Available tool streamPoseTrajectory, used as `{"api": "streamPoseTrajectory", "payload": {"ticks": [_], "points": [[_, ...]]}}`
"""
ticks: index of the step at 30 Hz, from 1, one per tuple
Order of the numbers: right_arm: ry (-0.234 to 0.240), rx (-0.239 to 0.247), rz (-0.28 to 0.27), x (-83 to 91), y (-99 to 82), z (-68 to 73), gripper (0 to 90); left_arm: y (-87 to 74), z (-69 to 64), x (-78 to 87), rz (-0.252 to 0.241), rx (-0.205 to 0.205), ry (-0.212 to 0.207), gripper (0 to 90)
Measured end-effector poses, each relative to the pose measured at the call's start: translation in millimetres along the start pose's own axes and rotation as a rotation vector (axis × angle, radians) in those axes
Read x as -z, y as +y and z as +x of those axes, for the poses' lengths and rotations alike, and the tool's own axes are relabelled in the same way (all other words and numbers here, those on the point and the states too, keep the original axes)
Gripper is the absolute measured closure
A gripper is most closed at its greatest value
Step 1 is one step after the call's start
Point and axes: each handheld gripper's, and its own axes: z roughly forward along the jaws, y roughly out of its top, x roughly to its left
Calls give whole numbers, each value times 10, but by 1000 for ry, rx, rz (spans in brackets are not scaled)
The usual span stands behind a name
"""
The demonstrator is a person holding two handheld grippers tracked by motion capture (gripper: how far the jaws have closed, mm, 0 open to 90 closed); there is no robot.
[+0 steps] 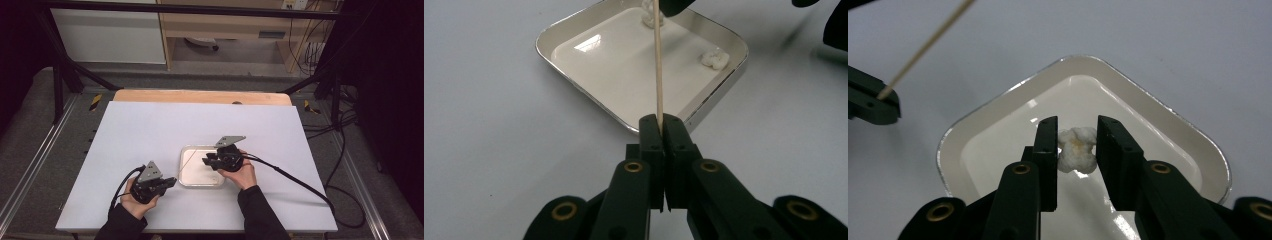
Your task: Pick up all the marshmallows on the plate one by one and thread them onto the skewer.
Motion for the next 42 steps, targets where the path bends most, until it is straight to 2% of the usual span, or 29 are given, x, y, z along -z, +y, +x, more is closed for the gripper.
{"api": "streamPoseTrajectory", "payload": {"ticks": [6,7,10,14,20,24,32,42], "points": [[56,-59,-87,275,59,-22,714,3,-27,1,-14,-13,-6,884],[74,-70,-120,376,86,-24,713,5,-35,1,-19,-14,-8,884],[90,-78,-145,444,113,-21,713,10,-52,4,-29,-19,-13,884],[126,-110,-217,575,176,-15,713,13,-72,-5,-36,-23,-16,884],[181,-173,-288,618,226,-20,714,26,-122,-31,-49,-33,-24,884],[211,-207,-310,579,237,-29,712,31,-144,-35,-55,-38,-28,885],[240,-235,-309,521,228,-28,713,36,-160,-24,-67,-44,-30,885],[268,-241,-304,476,208,-15,719,35,-175,-23,-71,-49,-27,885]]}}
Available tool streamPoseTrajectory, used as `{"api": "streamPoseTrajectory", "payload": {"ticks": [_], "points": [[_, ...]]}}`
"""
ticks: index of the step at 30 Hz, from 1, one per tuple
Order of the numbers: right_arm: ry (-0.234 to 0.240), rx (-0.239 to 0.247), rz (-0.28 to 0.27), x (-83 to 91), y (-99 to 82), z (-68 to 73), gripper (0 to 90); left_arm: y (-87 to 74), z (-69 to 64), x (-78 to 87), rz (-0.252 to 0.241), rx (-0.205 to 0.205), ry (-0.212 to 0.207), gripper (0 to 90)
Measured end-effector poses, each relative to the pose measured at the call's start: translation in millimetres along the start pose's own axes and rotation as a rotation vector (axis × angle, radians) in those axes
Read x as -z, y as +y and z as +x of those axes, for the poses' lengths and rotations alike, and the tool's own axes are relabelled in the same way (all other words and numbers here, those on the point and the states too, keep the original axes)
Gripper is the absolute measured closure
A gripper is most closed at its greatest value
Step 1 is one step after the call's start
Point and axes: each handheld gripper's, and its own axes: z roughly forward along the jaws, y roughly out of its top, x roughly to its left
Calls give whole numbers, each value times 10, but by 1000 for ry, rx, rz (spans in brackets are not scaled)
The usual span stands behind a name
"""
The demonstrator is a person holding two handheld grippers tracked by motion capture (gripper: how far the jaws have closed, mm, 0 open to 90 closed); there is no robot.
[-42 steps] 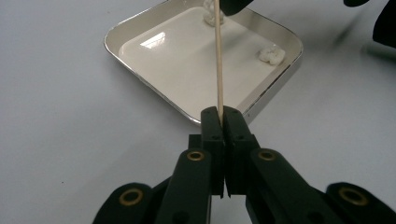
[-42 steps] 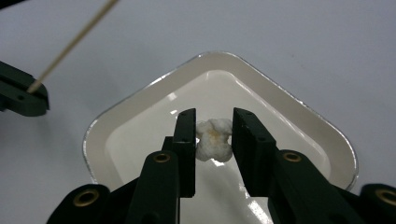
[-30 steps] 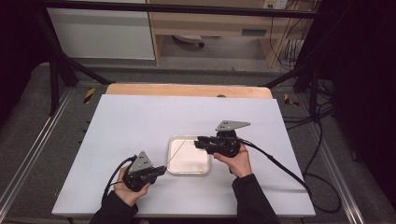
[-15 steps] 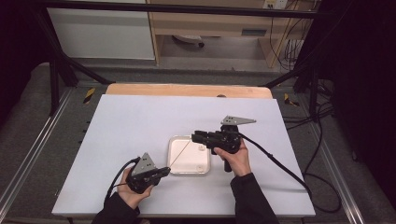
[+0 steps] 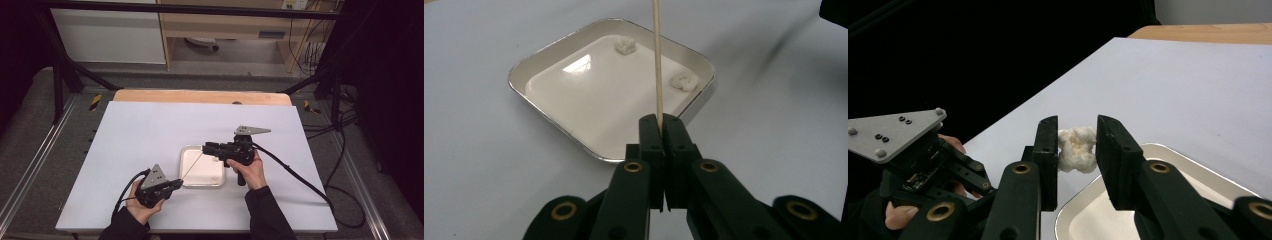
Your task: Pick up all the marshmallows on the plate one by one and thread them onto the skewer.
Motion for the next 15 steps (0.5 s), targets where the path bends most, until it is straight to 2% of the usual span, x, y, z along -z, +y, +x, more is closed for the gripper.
{"api": "streamPoseTrajectory", "payload": {"ticks": [15], "points": [[26,-6,15,-41,-69,37,764,-14,-15,-19,5,2,0,885]]}}
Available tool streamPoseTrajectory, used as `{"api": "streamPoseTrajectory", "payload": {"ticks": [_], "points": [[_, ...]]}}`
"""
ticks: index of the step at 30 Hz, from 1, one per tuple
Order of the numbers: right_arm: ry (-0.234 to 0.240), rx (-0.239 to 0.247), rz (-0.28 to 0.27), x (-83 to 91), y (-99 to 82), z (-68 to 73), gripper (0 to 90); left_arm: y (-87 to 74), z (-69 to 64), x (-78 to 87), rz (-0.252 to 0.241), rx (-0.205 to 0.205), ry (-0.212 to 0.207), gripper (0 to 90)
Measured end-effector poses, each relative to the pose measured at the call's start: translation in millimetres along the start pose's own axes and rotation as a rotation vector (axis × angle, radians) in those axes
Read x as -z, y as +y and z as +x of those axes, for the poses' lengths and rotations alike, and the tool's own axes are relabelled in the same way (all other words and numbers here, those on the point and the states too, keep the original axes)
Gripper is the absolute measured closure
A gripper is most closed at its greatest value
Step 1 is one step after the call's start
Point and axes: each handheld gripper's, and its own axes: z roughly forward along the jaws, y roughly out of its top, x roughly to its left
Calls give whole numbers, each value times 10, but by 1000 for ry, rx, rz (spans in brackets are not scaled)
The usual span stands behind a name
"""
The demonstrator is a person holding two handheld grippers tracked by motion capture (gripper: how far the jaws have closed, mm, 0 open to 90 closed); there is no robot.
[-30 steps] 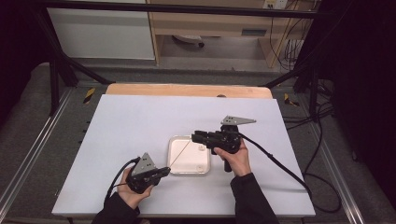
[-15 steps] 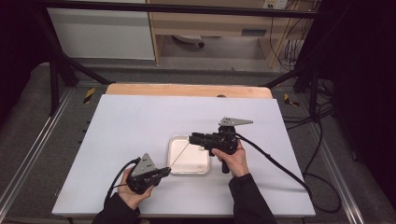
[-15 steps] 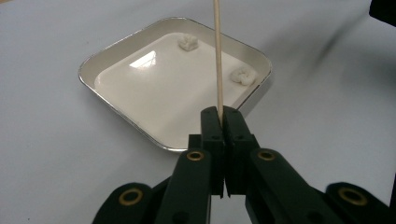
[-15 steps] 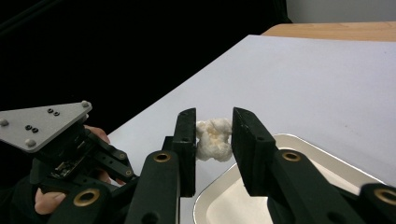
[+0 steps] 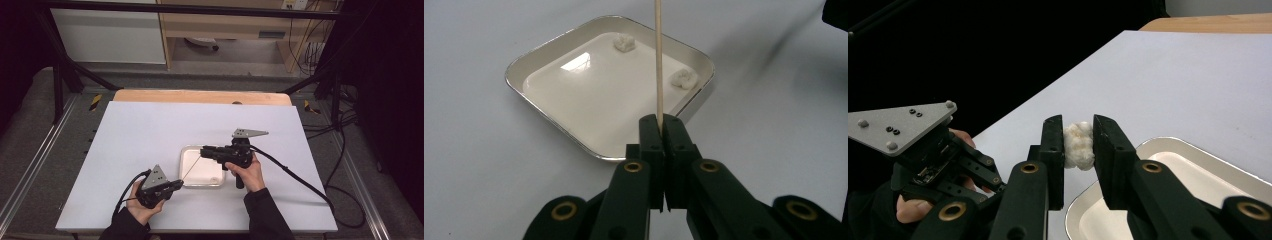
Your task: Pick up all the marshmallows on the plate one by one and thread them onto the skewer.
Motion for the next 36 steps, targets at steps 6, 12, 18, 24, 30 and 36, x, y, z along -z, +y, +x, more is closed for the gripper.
{"api": "streamPoseTrajectory", "payload": {"ticks": [6,12,18,24,30,36], "points": [[6,-1,2,-25,-39,17,772,-5,-4,-2,5,0,8,885],[13,0,0,-45,-72,30,776,-10,-13,-10,9,-5,14,886],[21,-4,-6,-55,-91,44,782,-6,-24,-3,2,-14,20,887],[26,-2,-13,-54,-103,63,783,-8,-27,8,-12,-11,28,887],[32,-3,-14,-63,-123,79,784,-11,-35,-2,-12,-14,26,887],[33,0,-14,-76,-146,92,785,-13,-40,-10,-7,-16,29,887]]}}
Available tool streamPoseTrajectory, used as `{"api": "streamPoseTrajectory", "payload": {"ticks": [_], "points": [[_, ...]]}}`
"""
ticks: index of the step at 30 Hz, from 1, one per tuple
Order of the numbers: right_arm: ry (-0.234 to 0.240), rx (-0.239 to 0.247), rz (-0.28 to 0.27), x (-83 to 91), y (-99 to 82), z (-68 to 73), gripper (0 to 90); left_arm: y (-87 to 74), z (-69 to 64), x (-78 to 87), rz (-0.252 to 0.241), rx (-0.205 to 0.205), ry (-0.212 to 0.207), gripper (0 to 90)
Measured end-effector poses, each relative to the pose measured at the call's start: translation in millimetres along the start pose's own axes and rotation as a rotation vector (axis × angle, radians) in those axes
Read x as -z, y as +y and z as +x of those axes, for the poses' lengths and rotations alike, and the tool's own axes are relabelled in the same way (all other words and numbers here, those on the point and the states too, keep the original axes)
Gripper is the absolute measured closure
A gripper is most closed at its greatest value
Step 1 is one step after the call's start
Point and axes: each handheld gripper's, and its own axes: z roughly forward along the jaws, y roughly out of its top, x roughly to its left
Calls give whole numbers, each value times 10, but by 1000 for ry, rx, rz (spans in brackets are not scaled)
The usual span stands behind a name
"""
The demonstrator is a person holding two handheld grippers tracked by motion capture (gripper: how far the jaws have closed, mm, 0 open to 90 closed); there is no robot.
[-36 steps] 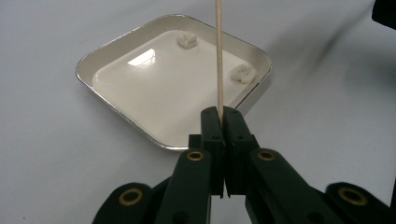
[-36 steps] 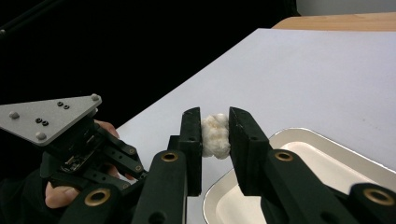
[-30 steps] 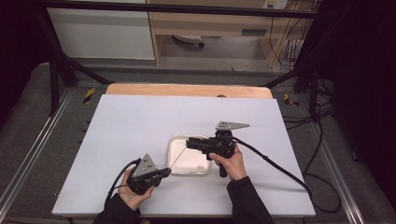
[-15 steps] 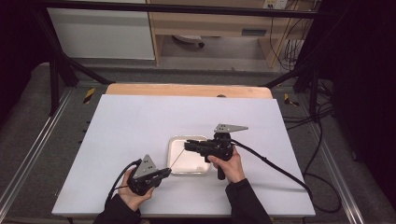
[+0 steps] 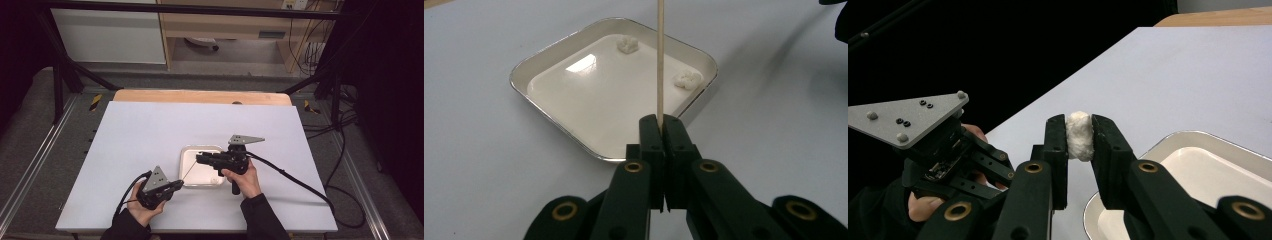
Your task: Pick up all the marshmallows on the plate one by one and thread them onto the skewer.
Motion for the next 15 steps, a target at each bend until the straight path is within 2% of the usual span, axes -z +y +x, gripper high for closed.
{"api": "streamPoseTrajectory", "payload": {"ticks": [15], "points": [[-6,9,7,-16,-41,20,788,-1,-12,-6,-4,-2,-2,887]]}}
